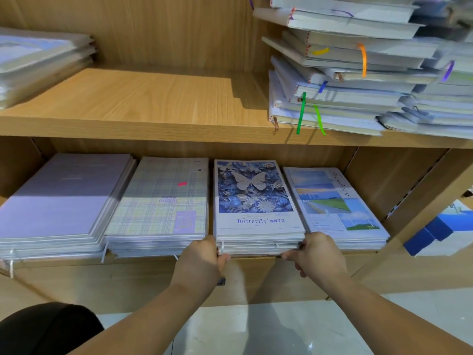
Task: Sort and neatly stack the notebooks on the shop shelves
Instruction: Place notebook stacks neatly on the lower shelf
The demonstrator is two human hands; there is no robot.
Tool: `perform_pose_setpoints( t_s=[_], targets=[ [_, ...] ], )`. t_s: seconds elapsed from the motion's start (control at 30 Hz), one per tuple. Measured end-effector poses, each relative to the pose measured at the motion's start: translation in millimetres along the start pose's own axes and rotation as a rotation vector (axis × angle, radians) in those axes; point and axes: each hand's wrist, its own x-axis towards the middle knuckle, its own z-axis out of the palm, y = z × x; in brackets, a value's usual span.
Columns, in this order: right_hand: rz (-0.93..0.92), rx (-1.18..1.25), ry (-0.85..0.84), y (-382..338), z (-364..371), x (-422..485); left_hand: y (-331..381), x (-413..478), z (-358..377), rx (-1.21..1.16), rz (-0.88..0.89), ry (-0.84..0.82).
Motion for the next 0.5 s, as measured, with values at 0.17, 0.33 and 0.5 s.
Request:
perform_pose_setpoints(
  t_s=[0.17, 0.33, 0.5],
  targets=[
    [0.021, 0.005, 0.044, -1, 4, 0, 3, -1, 1, -0.080, -0.011, -0.064],
    [-0.006, 0.033, -0.072, -3, -6, 0, 5, -3, -10, -0.201, -0.017, -0.102],
    [-0.115, 0.136, -0.230, -5, -31, 6, 8, -4, -21, -0.117, 0.065, -0.065]
  ],
)
